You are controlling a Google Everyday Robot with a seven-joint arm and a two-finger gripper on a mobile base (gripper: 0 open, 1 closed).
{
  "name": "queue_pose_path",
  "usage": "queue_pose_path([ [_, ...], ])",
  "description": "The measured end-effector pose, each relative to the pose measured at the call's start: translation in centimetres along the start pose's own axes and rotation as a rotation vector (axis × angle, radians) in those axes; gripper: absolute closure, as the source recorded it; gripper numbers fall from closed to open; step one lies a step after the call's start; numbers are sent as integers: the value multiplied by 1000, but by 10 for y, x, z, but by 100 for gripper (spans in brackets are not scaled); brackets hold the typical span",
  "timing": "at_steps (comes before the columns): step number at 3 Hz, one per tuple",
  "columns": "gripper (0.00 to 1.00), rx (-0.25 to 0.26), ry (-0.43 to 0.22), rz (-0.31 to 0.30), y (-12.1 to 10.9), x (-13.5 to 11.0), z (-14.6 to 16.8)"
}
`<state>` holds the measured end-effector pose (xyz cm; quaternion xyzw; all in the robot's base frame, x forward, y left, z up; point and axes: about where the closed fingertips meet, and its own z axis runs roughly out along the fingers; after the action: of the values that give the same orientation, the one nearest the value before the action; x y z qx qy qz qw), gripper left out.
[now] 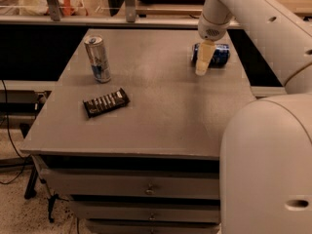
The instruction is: Place pepsi can upright
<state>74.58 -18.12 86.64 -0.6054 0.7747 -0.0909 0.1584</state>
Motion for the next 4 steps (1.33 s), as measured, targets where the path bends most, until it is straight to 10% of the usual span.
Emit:
queue_pose_path([
  [4,79,-31,8,-2,-3,10,9],
])
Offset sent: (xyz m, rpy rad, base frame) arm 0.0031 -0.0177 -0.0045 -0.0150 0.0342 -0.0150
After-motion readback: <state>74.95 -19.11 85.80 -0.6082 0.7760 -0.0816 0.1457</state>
